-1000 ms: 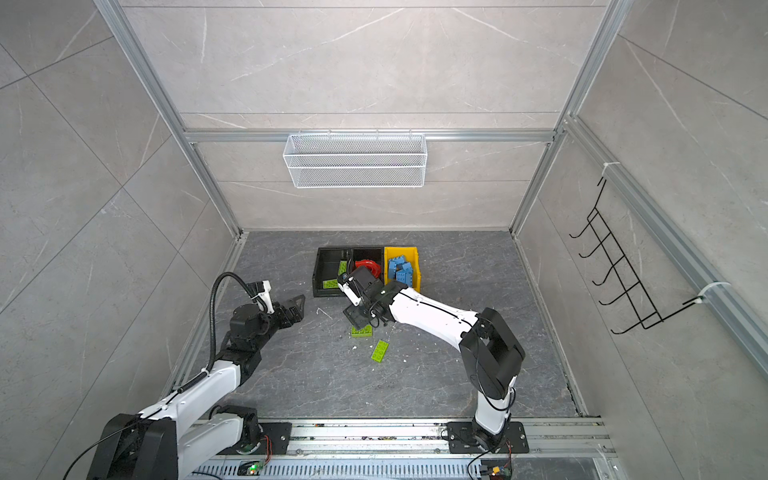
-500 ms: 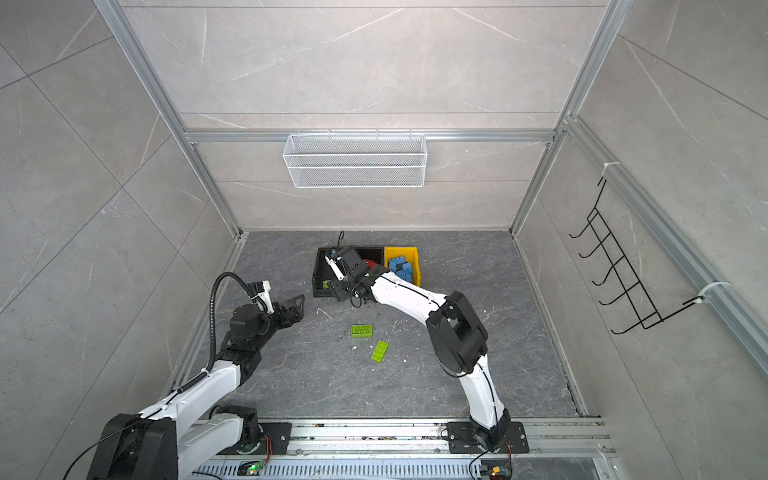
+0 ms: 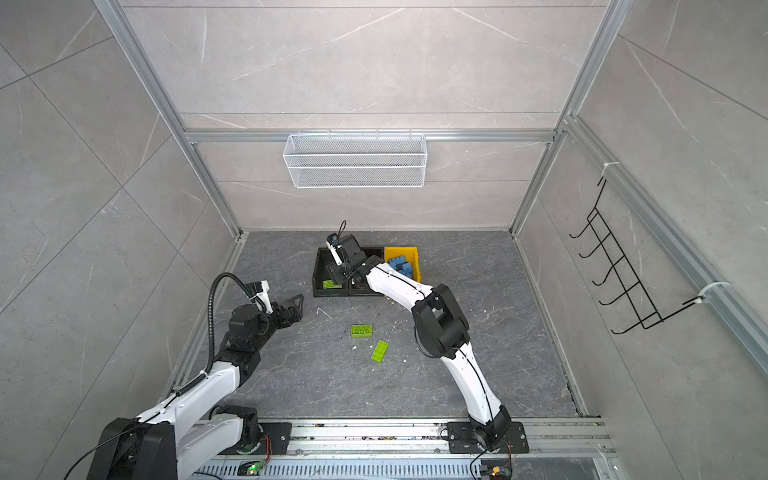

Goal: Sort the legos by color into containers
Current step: 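Open the right gripper to drop the lime-green brick into the black compartment, then close the left gripper on a loose lime-green brick while the right arm withdraws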

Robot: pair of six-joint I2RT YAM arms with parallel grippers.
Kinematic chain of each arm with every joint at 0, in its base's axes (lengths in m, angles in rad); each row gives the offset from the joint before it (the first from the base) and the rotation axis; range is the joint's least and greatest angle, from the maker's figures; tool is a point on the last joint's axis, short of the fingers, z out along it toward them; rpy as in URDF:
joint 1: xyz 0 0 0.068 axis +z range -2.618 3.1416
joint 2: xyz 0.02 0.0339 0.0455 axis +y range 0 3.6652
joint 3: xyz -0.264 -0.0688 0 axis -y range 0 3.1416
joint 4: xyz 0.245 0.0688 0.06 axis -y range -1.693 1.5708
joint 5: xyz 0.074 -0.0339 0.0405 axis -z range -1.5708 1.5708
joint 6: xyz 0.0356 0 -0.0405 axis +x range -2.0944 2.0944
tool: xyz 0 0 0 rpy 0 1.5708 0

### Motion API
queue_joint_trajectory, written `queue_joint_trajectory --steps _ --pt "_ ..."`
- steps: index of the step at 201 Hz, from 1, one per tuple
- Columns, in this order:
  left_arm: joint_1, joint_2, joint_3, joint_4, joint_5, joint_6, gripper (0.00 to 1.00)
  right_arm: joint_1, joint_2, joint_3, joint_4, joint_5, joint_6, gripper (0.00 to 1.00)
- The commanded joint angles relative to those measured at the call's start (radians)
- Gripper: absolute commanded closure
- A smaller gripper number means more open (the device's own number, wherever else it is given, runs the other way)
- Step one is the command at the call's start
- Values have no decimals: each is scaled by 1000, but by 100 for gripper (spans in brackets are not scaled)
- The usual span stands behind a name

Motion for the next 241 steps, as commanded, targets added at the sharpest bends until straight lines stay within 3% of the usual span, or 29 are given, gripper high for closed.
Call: queue_joint_trajectory --steps 1,36,79,96,127,151,186,202,219,241 --pt "-2 -20 24 15 -6 23 1 4 49 74 -24 -4 16 31" --pt "-1 -20 25 14 -10 21 1 4 75 129 -63 -10 15 25" --pt "-2 -9 31 12 -6 19 0 4 10 72 -56 -24 1 16" --pt "-3 -7 38 8 6 32 1 3 -82 -29 -2 -39 1 16" --pt "-32 -15 68 -40 -17 51 4 -13 -371 -359 172 -48 -10 15" --pt "-124 9 119 -130 -133 92 5 -48 -626 -646 302 -40 -10 14" --pt "-269 17 198 -333 -237 2 6 -92 -950 -945 318 82 22 12" --pt "-371 12 226 -415 -291 -18 6 -96 -1125 -1160 504 154 30 11" --pt "-492 46 302 -544 -389 -51 5 -100 -1272 -1356 702 229 31 1" --pt "-630 136 408 -714 -516 -140 4 -105 -1366 -1460 756 269 41 0"
